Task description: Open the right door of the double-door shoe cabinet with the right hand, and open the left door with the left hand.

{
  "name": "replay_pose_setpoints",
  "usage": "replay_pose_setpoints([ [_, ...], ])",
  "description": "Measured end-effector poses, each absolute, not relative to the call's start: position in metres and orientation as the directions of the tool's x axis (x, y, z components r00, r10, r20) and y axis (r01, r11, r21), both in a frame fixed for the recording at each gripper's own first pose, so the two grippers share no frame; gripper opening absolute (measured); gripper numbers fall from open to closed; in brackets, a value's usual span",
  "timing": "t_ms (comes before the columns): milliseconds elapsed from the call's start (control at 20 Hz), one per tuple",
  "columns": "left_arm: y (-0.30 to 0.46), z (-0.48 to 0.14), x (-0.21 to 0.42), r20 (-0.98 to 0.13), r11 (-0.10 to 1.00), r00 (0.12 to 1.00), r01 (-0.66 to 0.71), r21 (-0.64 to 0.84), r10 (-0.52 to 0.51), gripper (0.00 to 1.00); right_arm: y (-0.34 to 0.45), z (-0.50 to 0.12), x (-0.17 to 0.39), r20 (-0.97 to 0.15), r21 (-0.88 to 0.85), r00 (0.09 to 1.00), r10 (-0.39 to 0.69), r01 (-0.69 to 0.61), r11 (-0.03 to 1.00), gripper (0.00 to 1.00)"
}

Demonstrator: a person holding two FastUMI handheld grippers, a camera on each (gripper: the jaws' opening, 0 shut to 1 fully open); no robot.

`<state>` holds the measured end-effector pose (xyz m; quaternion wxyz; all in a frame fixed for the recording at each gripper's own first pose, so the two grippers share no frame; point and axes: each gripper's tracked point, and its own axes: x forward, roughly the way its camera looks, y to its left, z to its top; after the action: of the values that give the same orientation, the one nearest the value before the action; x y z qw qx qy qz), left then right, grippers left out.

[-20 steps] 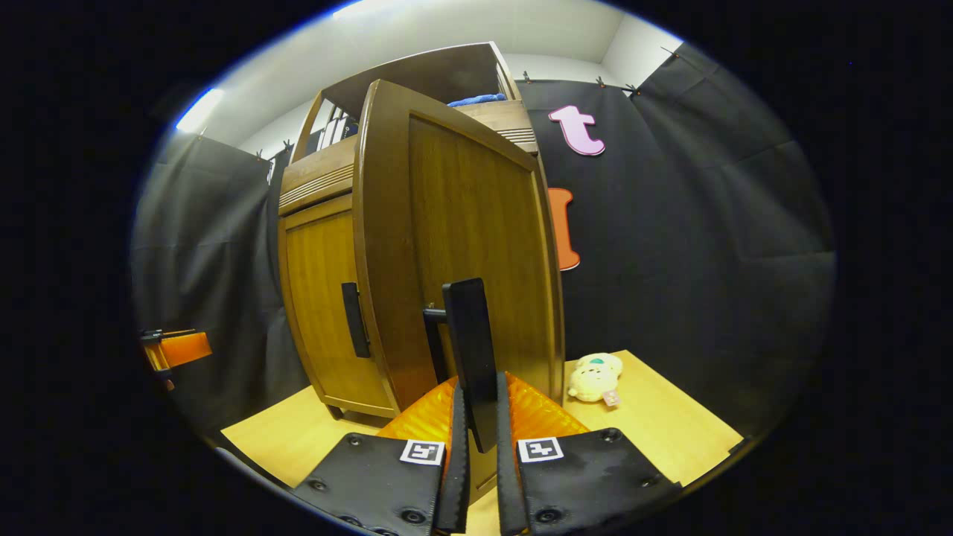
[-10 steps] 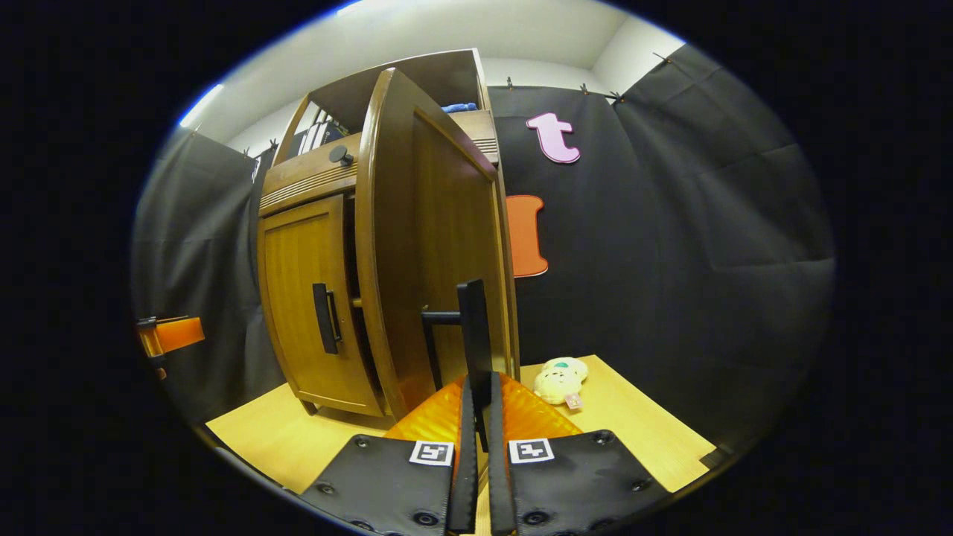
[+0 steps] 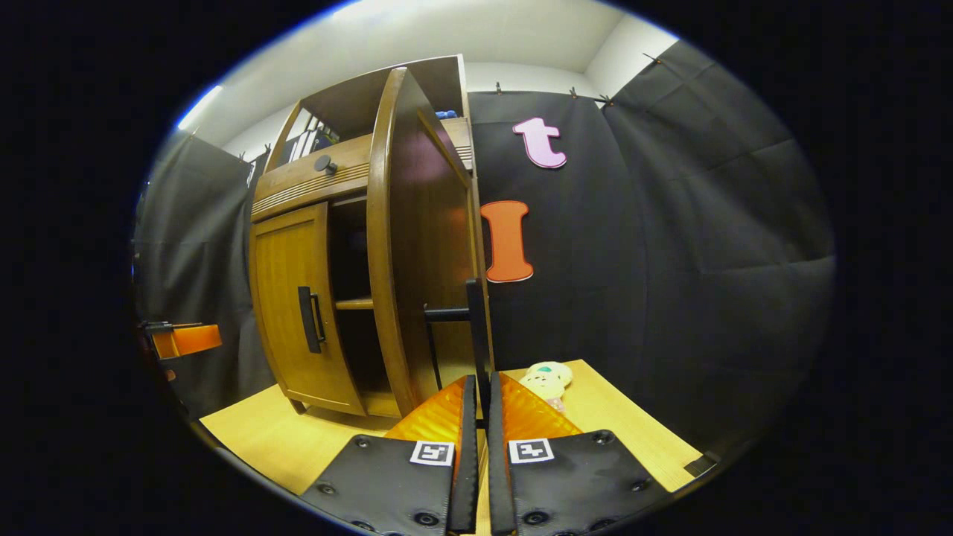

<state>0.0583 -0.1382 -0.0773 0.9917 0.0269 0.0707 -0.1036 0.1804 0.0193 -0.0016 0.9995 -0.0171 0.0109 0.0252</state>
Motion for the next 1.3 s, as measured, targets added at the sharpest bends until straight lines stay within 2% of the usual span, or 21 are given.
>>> replay_pose_setpoints([
  [100,-0.145,-0.08,0.063,-0.144,0.976,0.968,0.214,0.052,-0.204,0.95,0.009,0.0,0.181,-0.019,-0.034,0.999,0.031,-0.032,0.999,0.12],
  [250,-0.151,-0.081,0.074,-0.131,0.976,0.971,0.208,0.066,-0.199,0.92,0.009,0.003,0.183,-0.028,-0.021,0.998,0.053,-0.054,0.998,0.09],
  [300,-0.153,-0.081,0.078,-0.129,0.977,0.972,0.205,0.065,-0.196,0.95,0.007,0.002,0.184,-0.03,-0.022,0.998,0.058,-0.058,0.998,0.09],
  [350,-0.155,-0.083,0.083,-0.13,0.977,0.973,0.201,0.065,-0.192,0.95,0.005,0.002,0.184,-0.029,-0.021,0.998,0.063,-0.063,0.998,0.0],
  [400,-0.156,-0.085,0.086,-0.133,0.977,0.973,0.201,0.068,-0.191,0.92,0.003,0.002,0.183,-0.029,-0.018,0.997,0.068,-0.069,0.997,0.09],
  [550,-0.163,-0.091,0.103,-0.139,0.976,0.973,0.198,0.086,-0.185,0.92,-0.004,0.003,0.184,-0.033,-0.005,0.996,0.078,-0.079,0.997,0.09],
  [600,-0.164,-0.093,0.107,-0.143,0.977,0.973,0.193,0.087,-0.18,0.92,-0.007,0.003,0.185,-0.035,0.003,0.996,0.084,-0.084,0.996,0.0],
  [650,-0.166,-0.095,0.113,-0.144,0.978,0.974,0.191,0.086,-0.177,0.95,-0.009,0.005,0.186,-0.035,0.01,0.995,0.091,-0.091,0.996,0.09],
  [850,-0.179,-0.097,0.138,-0.134,0.978,0.974,0.194,0.075,-0.183,0.95,-0.021,0.005,0.186,-0.035,0.021,0.993,0.112,-0.111,0.994,0.13],
  [900,-0.18,-0.097,0.144,-0.129,0.979,0.976,0.186,0.079,-0.175,0.94,-0.022,0.005,0.185,-0.036,0.024,0.993,0.116,-0.115,0.993,0.13],
  [950,-0.18,-0.098,0.15,-0.127,0.98,0.978,0.177,0.086,-0.166,0.92,-0.023,0.004,0.183,-0.039,0.026,0.992,0.118,-0.117,0.993,0.09],
  [1000,-0.18,-0.098,0.156,-0.129,0.981,0.978,0.174,0.09,-0.162,0.92,-0.024,0.003,0.181,-0.045,0.033,0.992,0.118,-0.116,0.993,0.14],
  [1050,-0.18,-0.1,0.162,-0.131,0.981,0.979,0.17,0.09,-0.158,0.92,-0.024,0.003,0.18,-0.051,0.038,0.992,0.114,-0.112,0.993,0.14],
  [1250,-0.178,-0.102,0.188,-0.125,0.982,0.982,0.155,0.105,-0.142,0.92,-0.031,0.011,0.167,-0.029,0.013,0.998,0.057,-0.056,0.998,0.13],
  [1300,-0.178,-0.102,0.194,-0.12,0.983,0.983,0.15,0.109,-0.137,0.92,-0.034,0.015,0.163,-0.019,0.016,0.999,0.04,-0.039,0.999,0.19],
])
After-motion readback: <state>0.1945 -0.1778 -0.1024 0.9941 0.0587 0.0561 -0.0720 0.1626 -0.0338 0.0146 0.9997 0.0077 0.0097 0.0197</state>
